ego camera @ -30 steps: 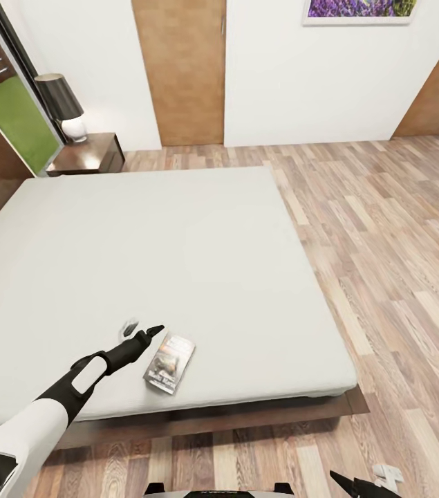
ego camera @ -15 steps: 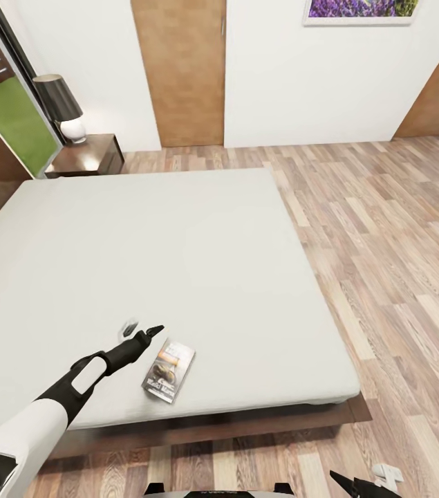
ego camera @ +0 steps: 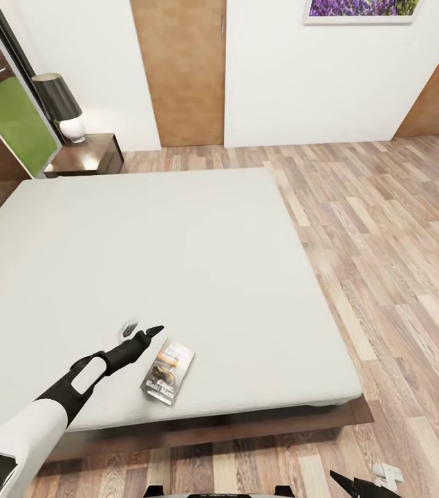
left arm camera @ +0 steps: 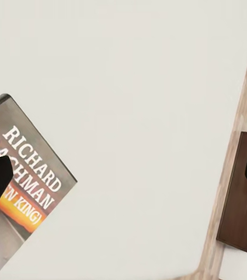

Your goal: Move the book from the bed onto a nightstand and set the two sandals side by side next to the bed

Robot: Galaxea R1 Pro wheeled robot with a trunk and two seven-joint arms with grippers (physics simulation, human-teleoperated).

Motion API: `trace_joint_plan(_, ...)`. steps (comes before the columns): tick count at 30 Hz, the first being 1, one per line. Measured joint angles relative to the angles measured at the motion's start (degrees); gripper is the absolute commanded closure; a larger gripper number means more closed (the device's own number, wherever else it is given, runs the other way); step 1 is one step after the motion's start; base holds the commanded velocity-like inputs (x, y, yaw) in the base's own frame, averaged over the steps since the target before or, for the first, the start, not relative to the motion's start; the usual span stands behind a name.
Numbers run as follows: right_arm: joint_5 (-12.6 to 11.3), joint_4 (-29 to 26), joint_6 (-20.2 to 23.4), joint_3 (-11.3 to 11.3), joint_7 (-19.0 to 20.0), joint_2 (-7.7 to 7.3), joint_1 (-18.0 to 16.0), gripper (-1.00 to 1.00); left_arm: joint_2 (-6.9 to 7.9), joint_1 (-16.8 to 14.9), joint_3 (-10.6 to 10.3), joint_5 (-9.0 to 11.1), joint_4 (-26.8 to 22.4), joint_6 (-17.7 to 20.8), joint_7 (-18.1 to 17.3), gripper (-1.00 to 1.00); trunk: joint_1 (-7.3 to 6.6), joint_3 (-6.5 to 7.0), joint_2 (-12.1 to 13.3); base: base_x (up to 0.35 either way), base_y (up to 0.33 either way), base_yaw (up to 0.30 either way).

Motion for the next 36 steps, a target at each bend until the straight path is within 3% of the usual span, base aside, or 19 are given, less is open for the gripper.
trace_joint_plan(36,0.0,0.0,0.0,0.0,0.0,0.00,0.0,-1.00,0.09,0.0,0.1,0.0,0.0,0.1,-0.1,-1.00,7.92,-6.48,-14.5,0.000,0.000,0.000)
